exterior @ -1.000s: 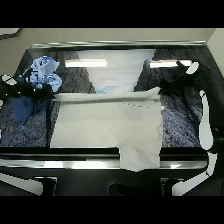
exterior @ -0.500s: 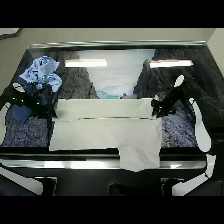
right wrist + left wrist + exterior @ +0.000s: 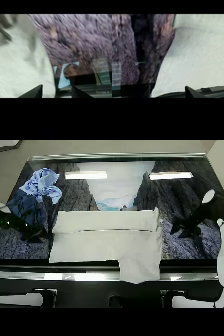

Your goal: Fold the shirts.

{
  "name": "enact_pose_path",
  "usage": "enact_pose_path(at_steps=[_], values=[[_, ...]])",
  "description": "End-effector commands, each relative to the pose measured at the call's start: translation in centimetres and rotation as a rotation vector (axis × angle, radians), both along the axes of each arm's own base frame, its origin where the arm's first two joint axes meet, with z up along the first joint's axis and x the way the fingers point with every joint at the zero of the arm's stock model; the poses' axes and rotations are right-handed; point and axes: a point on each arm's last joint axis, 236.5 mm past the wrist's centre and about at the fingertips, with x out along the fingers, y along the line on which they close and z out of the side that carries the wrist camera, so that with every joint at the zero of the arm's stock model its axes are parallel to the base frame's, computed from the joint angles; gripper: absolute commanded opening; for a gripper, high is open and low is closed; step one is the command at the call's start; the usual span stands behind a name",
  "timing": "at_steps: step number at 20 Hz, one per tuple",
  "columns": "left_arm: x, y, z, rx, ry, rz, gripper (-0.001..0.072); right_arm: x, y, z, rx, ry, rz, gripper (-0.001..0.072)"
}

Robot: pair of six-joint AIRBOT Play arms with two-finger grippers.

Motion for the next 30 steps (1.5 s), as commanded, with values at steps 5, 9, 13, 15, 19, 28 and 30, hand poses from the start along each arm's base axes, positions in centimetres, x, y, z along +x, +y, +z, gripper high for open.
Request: enact_pose_path(at_steps=[5, 9, 13, 15, 19, 28, 30], values=[[-9.5, -2.7, -5.7, -0.074, 0.048, 0.081, 0.0449, -7.2, 1.4, -3.5, 0.018, 0.025, 0.037, 0.0476], [-7.3, -3.1, -6.5, -0.077, -0.037, 0.151, 0.0341, -8.4, 3.4, -4.0, 0.106, 0.045, 0.066, 0.0481], [-6.5, -2.9, -6.6, -0.070, -0.067, 0.170, 0.0031, -11.4, 6.4, -5.4, 0.211, 0.076, 0.050, 0.0498], [-6.5, -2.9, -6.6, -0.070, -0.071, 0.163, 0.0030, -12.9, 8.0, -6.6, 0.268, 0.078, 0.043, 0.0500], [-6.8, -3.1, -6.5, -0.079, -0.062, 0.156, 0.0030, -13.5, 9.9, -8.5, 0.321, 0.056, -0.028, 0.0499], [-5.1, -2.3, -3.5, -0.059, -0.170, 0.093, 0.0029, -9.8, 10.2, -4.9, 0.353, -0.073, -0.014, 0.0055], [-2.5, -1.8, 0.0, -0.028, -0.300, 0.105, 0.0027, -5.6, 9.1, -1.1, 0.310, -0.214, -0.011, 0.0051]])
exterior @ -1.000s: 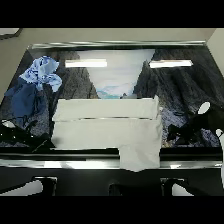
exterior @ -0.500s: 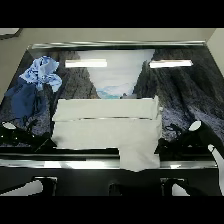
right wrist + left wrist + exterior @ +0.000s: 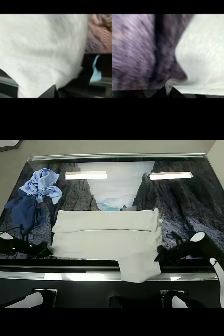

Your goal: Fold the shirts.

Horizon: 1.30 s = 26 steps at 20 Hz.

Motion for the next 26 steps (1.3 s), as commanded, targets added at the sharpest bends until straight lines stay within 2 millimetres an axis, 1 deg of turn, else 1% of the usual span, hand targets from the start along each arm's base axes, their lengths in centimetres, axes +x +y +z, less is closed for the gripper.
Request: enact_pose_path(at_steps=[1, 2, 3, 4, 5, 7, 9, 10, 11, 12, 14, 16, 17, 18, 19, 20, 21, 22, 23, 24, 25, 26], values=[[3.8, -0.4, 5.9, -0.008, -0.181, 0.029, 0.0026, 6.0, -1.4, 5.9, -0.047, -0.198, -0.036, 0.0051], [5.4, -0.3, 7.4, 0.007, -0.228, 0.040, 0.0025, 8.4, -2.2, 7.6, -0.072, -0.268, -0.062, 0.0051], [6.9, -0.2, 8.5, 0.025, -0.263, 0.031, 0.0025, 10.8, -2.9, 8.9, -0.094, -0.335, -0.089, 0.0051], [8.6, -0.3, 9.3, 0.034, -0.288, 0.016, 0.0025, 13.2, -3.5, 10.0, -0.107, -0.388, -0.118, 0.0051], [10.4, -0.4, 9.7, 0.039, -0.303, 0.012, 0.0025, 15.7, -3.6, 10.5, -0.111, -0.435, -0.127, 0.0051], [14.4, -0.9, 9.9, 0.039, -0.320, -0.005, 0.0025, 20.1, -2.7, 10.3, -0.124, -0.498, -0.112, 0.0051], [18.5, -1.0, 9.4, 0.030, -0.315, -0.007, 0.0025, 24.3, -2.3, 9.1, -0.136, -0.533, -0.151, 0.0052], [20.4, -0.9, 9.0, 0.025, -0.309, 0.001, 0.0026, 26.0, -2.5, 8.3, -0.135, -0.529, -0.190, 0.0052], [21.8, -0.8, 8.4, 0.016, -0.294, 0.007, 0.0026, 27.4, -2.3, 7.4, -0.121, -0.519, -0.218, 0.0052], [22.9, -0.6, 7.6, 0.005, -0.269, 0.022, 0.0026, 28.2, -2.5, 6.4, -0.118, -0.505, -0.236, 0.0053], [23.7, -0.7, 5.0, -0.018, -0.208, 0.015, 0.0027, 29.0, -2.7, 4.2, -0.116, -0.469, -0.260, 0.0056], [23.5, -1.0, 2.1, -0.036, -0.147, 0.014, 0.0028, 28.8, -2.5, 2.0, -0.105, -0.413, -0.275, 0.0058], [23.3, -1.2, 1.0, -0.044, -0.119, 0.019, 0.0039, 28.6, -2.3, 1.2, -0.098, -0.394, -0.275, 0.0058], [23.2, -1.5, 0.3, -0.053, -0.103, 0.018, 0.0194, 28.5, -2.2, 0.8, -0.094, -0.381, -0.273, 0.0089], [23.2, -1.6, 0.3, -0.056, -0.101, 0.018, 0.0479, 28.5, -2.2, 0.8, -0.096, -0.387, -0.263, 0.0266], [23.3, -1.4, 0.7, -0.053, -0.115, 0.012, 0.0588, 28.4, -2.3, 1.4, -0.094, -0.394, -0.247, 0.0523], [23.7, -1.1, 1.4, -0.047, -0.136, 0.008, 0.0595, 28.2, -2.6, 2.5, -0.094, -0.417, -0.194, 0.0650], [24.2, -0.5, 2.6, -0.037, -0.168, 0.013, 0.0595, 27.8, -3.3, 3.8, -0.088, -0.422, -0.153, 0.0695], [24.7, 0.2, 3.9, -0.028, -0.200, 0.022, 0.0595, 27.0, -4.3, 5.1, -0.077, -0.415, -0.123, 0.0701], [24.9, 0.6, 5.2, -0.020, -0.226, 0.025, 0.0595, 26.2, -5.5, 5.7, -0.066, -0.392, -0.117, 0.0702], [25.2, 1.0, 6.5, -0.011, -0.256, 0.027, 0.0595, 24.9, -6.6, 5.6, -0.049, -0.345, -0.120, 0.0703], [25.2, 1.1, 7.5, -0.003, -0.277, 0.028, 0.0595, 23.4, -6.9, 5.3, -0.031, -0.292, -0.098, 0.0704]])
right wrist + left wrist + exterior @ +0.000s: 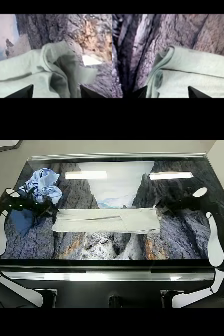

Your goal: Fold the shirts.

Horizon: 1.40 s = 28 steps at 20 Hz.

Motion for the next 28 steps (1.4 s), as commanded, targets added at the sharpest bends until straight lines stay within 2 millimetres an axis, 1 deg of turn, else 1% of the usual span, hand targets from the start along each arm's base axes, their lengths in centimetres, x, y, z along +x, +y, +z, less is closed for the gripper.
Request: enact_pose_path(at_steps=[1, 2, 4, 7, 8, 10, 12, 13, 14, 15, 16, 17, 18, 19, 20, 21, 22, 23, 24, 25, 26, 28], values=[[0.5, 0.6, 3.5, 0.020, -0.072, 0.004, 0.0595, -4.6, -1.0, 0.1, 0.057, 0.140, 0.120, 0.0705], [0.3, 0.5, 4.1, 0.022, -0.079, 0.000, 0.0595, -5.1, -0.1, -0.4, 0.076, 0.159, 0.160, 0.0706], [-0.3, -0.1, 5.2, 0.020, -0.077, -0.023, 0.0594, -5.4, 1.3, -1.8, 0.083, 0.176, 0.212, 0.0706], [-1.2, -1.2, 6.6, 0.016, -0.072, -0.061, 0.0594, -5.7, 3.7, -5.0, 0.110, 0.243, 0.254, 0.0706], [-1.4, -1.7, 7.0, 0.018, -0.079, -0.078, 0.0594, -5.8, 4.1, -6.3, 0.102, 0.264, 0.265, 0.0706], [-1.6, -2.6, 7.8, 0.019, -0.093, -0.106, 0.0594, -5.7, 3.7, -8.5, 0.058, 0.311, 0.223, 0.0704], [-1.7, -3.9, 8.4, 0.017, -0.106, -0.132, 0.0593, -5.3, 4.1, -9.2, 0.062, 0.331, 0.173, 0.0687], [-1.7, -5.0, 8.6, 0.012, -0.115, -0.162, 0.0592, -5.2, 4.7, -9.2, 0.063, 0.328, 0.173, 0.0632], [-1.6, -6.3, 8.7, 0.005, -0.128, -0.200, 0.0590, -5.0, 5.3, -9.1, 0.067, 0.322, 0.181, 0.0549], [-1.6, -7.7, 8.7, 0.005, -0.134, -0.228, 0.0588, -5.0, 5.9, -9.0, 0.073, 0.319, 0.189, 0.0431], [-1.7, -9.4, 8.7, 0.005, -0.149, -0.281, 0.0582, -4.9, 7.0, -8.8, 0.088, 0.314, 0.201, 0.0131], [-1.9, -11.1, 8.6, 0.005, -0.154, -0.328, 0.0581, -4.7, 8.1, -8.2, 0.121, 0.302, 0.208, 0.0056], [-2.3, -13.1, 8.4, 0.001, -0.150, -0.371, 0.0578, -4.4, 9.0, -7.1, 0.160, 0.269, 0.227, 0.0054], [-2.7, -15.1, 8.1, -0.004, -0.143, -0.414, 0.0456, -4.0, 9.6, -5.6, 0.193, 0.232, 0.233, 0.0052], [-3.3, -17.4, 7.4, -0.010, -0.132, -0.459, 0.0198, -3.6, 9.8, -3.6, 0.194, 0.189, 0.234, 0.0052], [-3.9, -19.7, 6.6, -0.015, -0.124, -0.502, 0.0093, -3.4, 9.7, -1.4, 0.180, 0.141, 0.240, 0.0052], [-4.6, -22.4, 5.4, -0.020, -0.119, -0.540, 0.0044, -3.4, 9.8, 0.9, 0.170, 0.096, 0.247, 0.0052], [-5.3, -25.0, 4.2, -0.034, -0.114, -0.559, 0.0031, -3.8, 9.9, 3.6, 0.161, 0.055, 0.255, 0.0052], [-6.1, -27.9, 2.9, -0.059, -0.111, -0.564, 0.0030, -4.4, 10.1, 6.0, 0.158, 0.027, 0.259, 0.0052], [-6.6, -30.3, 1.9, -0.083, -0.117, -0.556, 0.0030, -5.2, 10.2, 8.5, 0.153, -0.002, 0.263, 0.0052], [-6.9, -32.4, 0.9, -0.103, -0.125, -0.529, 0.0030, -6.1, 10.4, 10.6, 0.149, -0.026, 0.272, 0.0052], [-7.1, -35.7, -0.6, -0.155, -0.112, -0.469, 0.0029, -8.4, 10.7, 14.2, 0.141, -0.058, 0.297, 0.0052]])
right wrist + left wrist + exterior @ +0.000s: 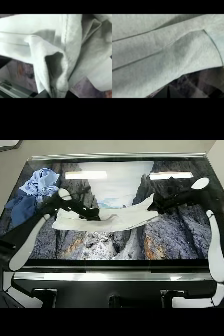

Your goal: Fold the shirts.

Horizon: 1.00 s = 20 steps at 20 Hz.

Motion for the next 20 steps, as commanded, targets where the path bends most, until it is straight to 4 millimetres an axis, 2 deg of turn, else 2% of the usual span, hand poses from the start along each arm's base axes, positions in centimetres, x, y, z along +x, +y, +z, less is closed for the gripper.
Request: enact_pose_path(at_steps=[1, 4, 6, 8, 9, 10, 11, 12, 13, 15, 16, 18, 19, 20], values=[[-0.8, -7.3, -2.6, -0.114, 0.040, 0.090, 0.0029, -4.2, 1.0, 7.1, 0.011, -0.061, 0.032, 0.0052], [-1.4, -13.1, -2.9, -0.289, 0.135, 0.177, 0.0030, -8.2, 1.2, 11.1, -0.016, -0.102, 0.068, 0.0053], [-3.5, -17.2, -2.9, -0.378, 0.200, 0.182, 0.0030, -10.2, 0.8, 12.7, -0.051, -0.126, 0.070, 0.0054], [-7.7, -21.2, -2.8, -0.427, 0.279, 0.119, 0.0030, -10.7, 0.5, 14.1, -0.079, -0.180, 0.048, 0.0054], [-9.3, -22.5, -2.7, -0.431, 0.269, 0.071, 0.0029, -10.4, 0.3, 14.3, -0.086, -0.199, 0.036, 0.0054], [-9.6, -22.9, -2.4, -0.432, 0.249, 0.058, 0.0029, -10.0, 0.3, 14.3, -0.085, -0.208, 0.027, 0.0054], [-8.6, -22.6, -1.8, -0.436, 0.214, 0.076, 0.0028, -9.5, 0.5, 14.3, -0.068, -0.215, 0.021, 0.0054], [-6.8, -21.4, -0.8, -0.426, 0.156, 0.096, 0.0027, -8.9, 1.0, 14.5, -0.037, -0.225, 0.022, 0.0054], [-4.5, -19.1, 0.5, -0.390, 0.077, 0.113, 0.0027, -8.1, 1.9, 14.7, -0.002, -0.243, 0.030, 0.0054], [-0.2, -12.6, 4.0, -0.259, -0.118, 0.132, 0.0027, -6.5, 4.1, 13.7, 0.019, -0.263, 0.068, 0.0054], [2.1, -7.9, 6.4, -0.164, -0.231, 0.167, 0.0027, -5.9, 5.8, 12.8, 0.039, -0.249, 0.094, 0.0054], [5.9, 2.4, 12.3, 0.011, -0.434, 0.297, 0.0027, -4.2, 10.9, 10.9, 0.129, -0.239, 0.150, 0.0054], [6.8, 7.7, 15.8, 0.074, -0.524, 0.372, 0.0028, -3.3, 13.9, 10.1, 0.190, -0.238, 0.172, 0.0054], [6.9, 11.9, 19.0, 0.111, -0.594, 0.435, 0.0028, -2.4, 16.4, 9.1, 0.237, -0.228, 0.182, 0.0054]])
